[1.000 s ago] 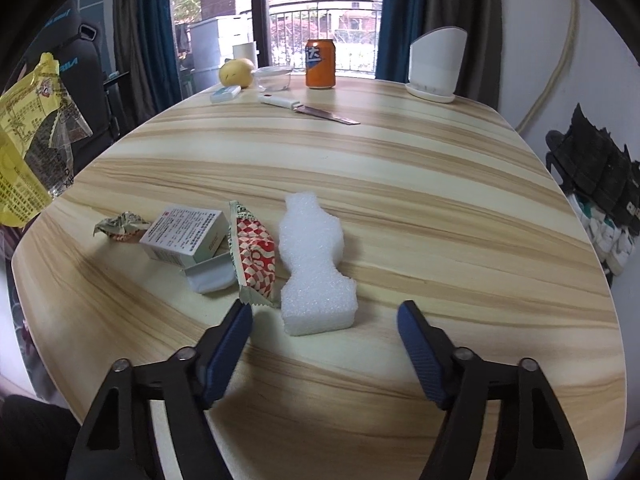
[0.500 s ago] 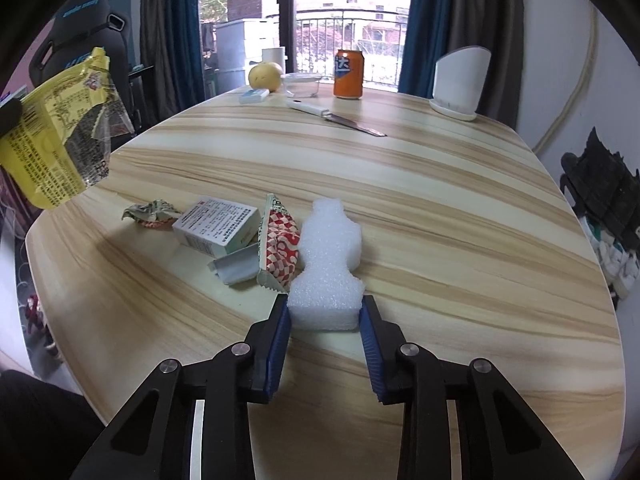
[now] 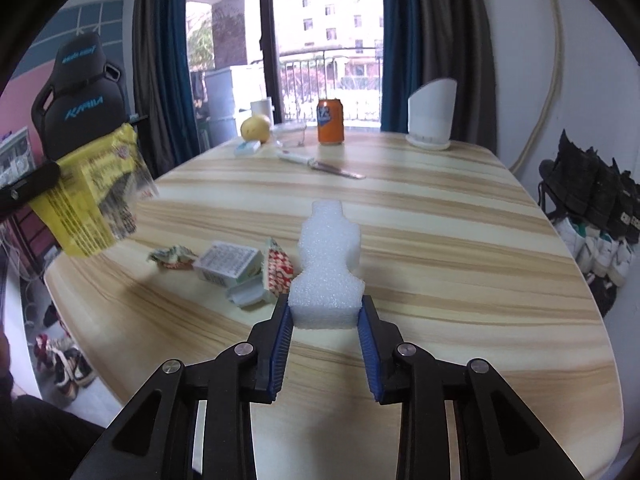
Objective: Collect trash
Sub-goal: 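Carry the wrapper and foam block down over the yellow-rimmed bin with both tools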
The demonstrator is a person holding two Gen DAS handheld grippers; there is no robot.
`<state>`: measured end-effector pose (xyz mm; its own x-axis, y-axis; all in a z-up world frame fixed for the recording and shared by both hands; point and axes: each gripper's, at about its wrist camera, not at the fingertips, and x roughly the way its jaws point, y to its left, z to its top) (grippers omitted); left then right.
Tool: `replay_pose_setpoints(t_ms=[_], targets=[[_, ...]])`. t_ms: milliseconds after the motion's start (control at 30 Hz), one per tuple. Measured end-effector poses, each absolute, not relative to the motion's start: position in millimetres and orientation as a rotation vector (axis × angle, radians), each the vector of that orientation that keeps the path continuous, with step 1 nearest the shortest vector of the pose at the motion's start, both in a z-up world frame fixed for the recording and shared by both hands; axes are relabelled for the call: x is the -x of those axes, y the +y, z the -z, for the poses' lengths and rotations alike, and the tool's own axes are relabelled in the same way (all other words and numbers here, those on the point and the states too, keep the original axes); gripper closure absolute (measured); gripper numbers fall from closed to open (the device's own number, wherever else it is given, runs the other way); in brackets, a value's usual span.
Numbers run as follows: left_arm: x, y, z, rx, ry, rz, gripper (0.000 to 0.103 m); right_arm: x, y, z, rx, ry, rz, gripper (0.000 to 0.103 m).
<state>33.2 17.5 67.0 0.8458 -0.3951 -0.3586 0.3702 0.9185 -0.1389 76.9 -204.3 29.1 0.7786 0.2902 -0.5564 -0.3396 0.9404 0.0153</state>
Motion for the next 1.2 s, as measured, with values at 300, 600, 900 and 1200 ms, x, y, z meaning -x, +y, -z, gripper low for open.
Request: replay_pose_setpoints(t_ms=[300, 600, 900, 1200], targets=[[0, -1, -65, 0.05, 0.384, 0.429, 0.103, -6, -208, -50, -0.018, 0.469, -0.389, 0.073], [44, -18, -53, 0.022, 0.382, 0.449, 0.103, 58, -205, -36, -0.036, 0.44, -0.412, 0.072], [69, -14, -27, 0.022, 0.442, 0.439, 0.103, 85, -200, -10, -0.055, 0.482, -0.42, 0.072], [79, -18, 0, 0.046, 0.507, 0.476, 0.103, 99, -190, 26, -0.059, 0.561, -0.419, 0.072]])
